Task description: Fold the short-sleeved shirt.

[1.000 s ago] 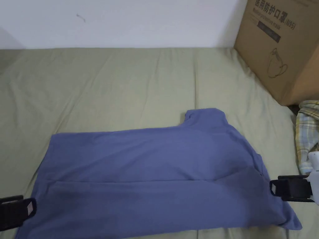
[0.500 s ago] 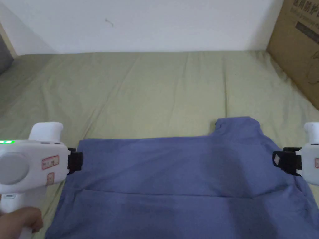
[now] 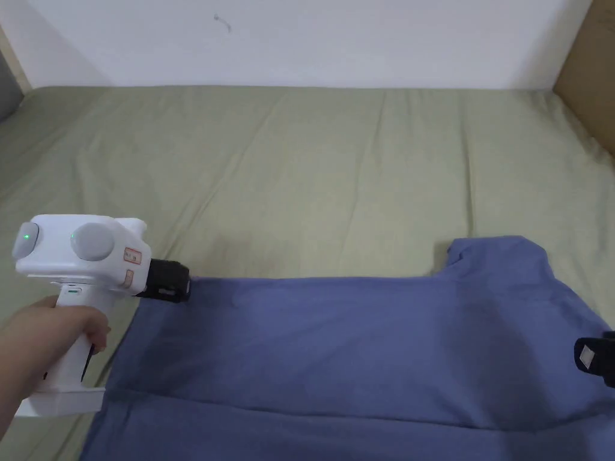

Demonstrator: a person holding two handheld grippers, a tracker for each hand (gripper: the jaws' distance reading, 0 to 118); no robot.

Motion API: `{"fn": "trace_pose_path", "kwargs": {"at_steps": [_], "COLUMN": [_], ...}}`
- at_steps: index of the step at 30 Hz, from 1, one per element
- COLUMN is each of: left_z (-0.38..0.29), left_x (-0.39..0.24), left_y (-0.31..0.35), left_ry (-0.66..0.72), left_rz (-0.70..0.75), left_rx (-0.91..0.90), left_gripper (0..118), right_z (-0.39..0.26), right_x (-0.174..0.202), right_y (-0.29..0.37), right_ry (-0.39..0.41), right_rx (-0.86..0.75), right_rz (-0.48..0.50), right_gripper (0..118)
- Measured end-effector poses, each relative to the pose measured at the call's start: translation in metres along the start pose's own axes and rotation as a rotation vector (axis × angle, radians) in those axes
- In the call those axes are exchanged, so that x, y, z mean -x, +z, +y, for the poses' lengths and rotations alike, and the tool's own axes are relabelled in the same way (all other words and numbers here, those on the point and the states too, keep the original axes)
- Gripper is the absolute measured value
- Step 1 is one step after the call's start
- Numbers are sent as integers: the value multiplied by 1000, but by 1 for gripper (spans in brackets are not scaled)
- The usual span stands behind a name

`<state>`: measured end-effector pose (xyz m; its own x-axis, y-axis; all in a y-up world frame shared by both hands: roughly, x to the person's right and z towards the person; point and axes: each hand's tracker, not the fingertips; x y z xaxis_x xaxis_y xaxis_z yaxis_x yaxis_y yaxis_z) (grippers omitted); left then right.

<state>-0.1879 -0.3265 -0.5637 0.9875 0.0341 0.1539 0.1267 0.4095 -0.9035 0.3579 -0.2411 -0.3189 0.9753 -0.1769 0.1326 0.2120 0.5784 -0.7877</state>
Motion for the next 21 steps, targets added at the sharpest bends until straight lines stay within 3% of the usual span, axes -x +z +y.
{"fn": "trace_pose_path", "kwargs": {"at_steps": [2, 3, 4, 6, 14, 15, 16, 18, 21], "left_z": [-1, -3, -3, -4, -11, -13, -14, -17, -20], "left_x": [-1, 0, 1, -8, -20, -19, -22, -23, -23], "left_y": [-7, -1, 7, 29, 99, 108, 116, 128, 136], "left_ry": [-16, -23, -27, -33, -39, -36, -33, -15, 5], "left_rz": [-10, -26, -33, -76, -163, -166, -166, -176, -188], "left_rx": [14, 3, -20, -83, -169, -184, -198, -227, -235], "left_gripper": [109, 98, 78, 2, 2, 2, 2, 2, 2], "right_z": [1, 2, 3, 9, 78, 90, 102, 125, 150], "right_x": [-4, -5, -7, -10, -18, -22, -25, -32, -43], "right_y": [-5, -7, -8, -12, -57, -66, -76, -104, -137], "right_ry": [-3, -5, -7, -6, 77, 74, 68, 66, 29], "right_rx": [10, 14, 17, 19, -5, -5, -11, 54, 59], "right_rz": [-5, -5, -2, 3, -1, -4, -20, -54, -116], "right_gripper": [1, 1, 1, 1, 1, 8, 31, 108, 110]}}
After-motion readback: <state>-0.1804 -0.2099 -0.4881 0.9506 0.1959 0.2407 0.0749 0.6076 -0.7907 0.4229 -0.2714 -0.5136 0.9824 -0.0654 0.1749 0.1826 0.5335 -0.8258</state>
